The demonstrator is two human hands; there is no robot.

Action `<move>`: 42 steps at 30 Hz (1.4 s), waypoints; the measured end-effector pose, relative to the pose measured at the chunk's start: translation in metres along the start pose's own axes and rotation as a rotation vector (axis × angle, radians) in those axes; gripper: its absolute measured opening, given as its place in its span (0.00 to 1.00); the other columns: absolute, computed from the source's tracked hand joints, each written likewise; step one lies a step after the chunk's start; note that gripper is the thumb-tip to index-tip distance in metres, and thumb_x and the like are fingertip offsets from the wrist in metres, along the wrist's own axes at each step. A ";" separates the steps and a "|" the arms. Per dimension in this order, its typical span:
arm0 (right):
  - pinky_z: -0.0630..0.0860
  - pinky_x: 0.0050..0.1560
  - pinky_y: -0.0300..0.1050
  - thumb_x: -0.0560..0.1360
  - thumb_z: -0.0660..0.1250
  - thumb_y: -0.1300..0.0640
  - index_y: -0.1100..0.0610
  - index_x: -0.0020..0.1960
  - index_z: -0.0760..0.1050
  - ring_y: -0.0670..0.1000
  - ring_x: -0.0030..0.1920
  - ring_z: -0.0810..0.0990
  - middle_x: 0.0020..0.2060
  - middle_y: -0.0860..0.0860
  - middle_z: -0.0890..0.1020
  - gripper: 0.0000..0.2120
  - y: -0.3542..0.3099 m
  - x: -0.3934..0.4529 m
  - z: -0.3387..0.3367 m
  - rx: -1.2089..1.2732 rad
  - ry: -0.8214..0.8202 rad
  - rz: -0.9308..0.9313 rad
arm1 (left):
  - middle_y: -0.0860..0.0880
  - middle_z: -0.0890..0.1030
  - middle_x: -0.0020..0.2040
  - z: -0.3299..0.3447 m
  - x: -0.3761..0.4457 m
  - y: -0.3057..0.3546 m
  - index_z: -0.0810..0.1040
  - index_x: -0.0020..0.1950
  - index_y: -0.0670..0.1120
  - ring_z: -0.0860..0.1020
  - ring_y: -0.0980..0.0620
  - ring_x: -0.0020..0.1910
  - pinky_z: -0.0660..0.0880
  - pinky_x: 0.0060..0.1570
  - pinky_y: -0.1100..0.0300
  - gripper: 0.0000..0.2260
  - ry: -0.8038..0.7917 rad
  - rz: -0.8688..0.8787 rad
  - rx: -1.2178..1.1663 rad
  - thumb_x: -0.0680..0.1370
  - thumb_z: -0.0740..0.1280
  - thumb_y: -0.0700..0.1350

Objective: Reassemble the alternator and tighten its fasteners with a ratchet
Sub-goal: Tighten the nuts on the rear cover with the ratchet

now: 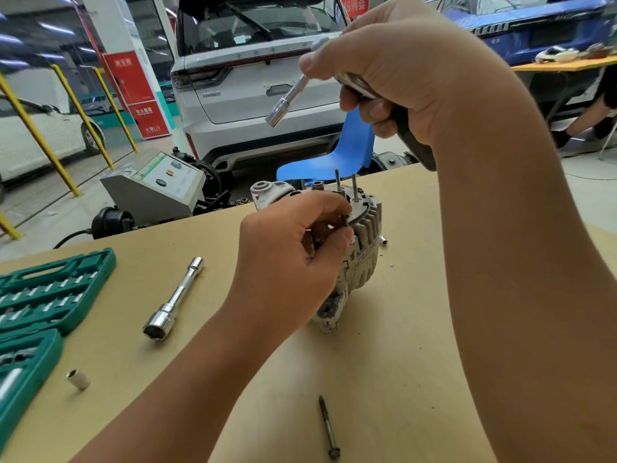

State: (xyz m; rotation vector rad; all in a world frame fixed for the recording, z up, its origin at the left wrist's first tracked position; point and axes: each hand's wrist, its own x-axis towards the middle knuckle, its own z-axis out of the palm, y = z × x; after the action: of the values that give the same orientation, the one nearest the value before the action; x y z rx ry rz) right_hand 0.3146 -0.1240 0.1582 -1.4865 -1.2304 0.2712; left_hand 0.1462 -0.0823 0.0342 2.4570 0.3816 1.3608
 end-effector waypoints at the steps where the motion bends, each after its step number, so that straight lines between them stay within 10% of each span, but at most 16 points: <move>1: 0.66 0.24 0.37 0.72 0.76 0.47 0.58 0.48 0.80 0.46 0.21 0.66 0.28 0.49 0.79 0.15 0.000 0.000 0.000 -0.001 0.001 -0.003 | 0.53 0.84 0.46 0.000 0.000 -0.001 0.86 0.53 0.44 0.82 0.56 0.45 0.81 0.46 0.57 0.08 -0.011 0.031 0.042 0.75 0.77 0.38; 11: 0.66 0.23 0.39 0.72 0.77 0.47 0.55 0.49 0.82 0.46 0.22 0.67 0.28 0.51 0.81 0.13 -0.002 -0.007 -0.011 -0.045 -0.098 -0.035 | 0.50 0.85 0.47 -0.005 -0.007 -0.021 0.86 0.47 0.41 0.80 0.59 0.45 0.75 0.46 0.72 0.08 0.038 0.075 0.074 0.73 0.78 0.45; 18: 0.66 0.24 0.42 0.69 0.79 0.44 0.47 0.48 0.85 0.48 0.25 0.69 0.30 0.53 0.82 0.11 -0.008 -0.013 -0.014 -0.198 -0.302 -0.093 | 0.51 0.83 0.41 -0.016 -0.015 -0.044 0.83 0.45 0.45 0.72 0.57 0.28 0.75 0.31 0.63 0.07 0.024 -0.224 -0.294 0.72 0.79 0.42; 36: 0.71 0.27 0.44 0.67 0.78 0.40 0.44 0.50 0.85 0.47 0.26 0.73 0.32 0.52 0.85 0.15 -0.010 -0.011 0.020 -0.389 -0.415 -0.093 | 0.48 0.83 0.56 -0.032 -0.012 -0.073 0.88 0.47 0.50 0.84 0.44 0.50 0.82 0.48 0.57 0.08 -0.053 -0.382 -0.586 0.73 0.74 0.39; 42: 0.70 0.25 0.43 0.67 0.78 0.40 0.45 0.51 0.85 0.46 0.24 0.72 0.31 0.52 0.85 0.15 -0.009 -0.009 0.021 -0.412 -0.440 -0.111 | 0.50 0.85 0.54 -0.028 -0.012 -0.065 0.86 0.43 0.52 0.75 0.48 0.35 0.80 0.45 0.59 0.07 0.000 -0.406 -0.626 0.71 0.77 0.41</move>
State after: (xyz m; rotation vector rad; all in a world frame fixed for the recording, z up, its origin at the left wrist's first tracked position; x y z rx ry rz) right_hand 0.2904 -0.1208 0.1544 -1.7577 -1.7978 0.2917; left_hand 0.1107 -0.0234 0.0141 1.7533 0.3601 1.0938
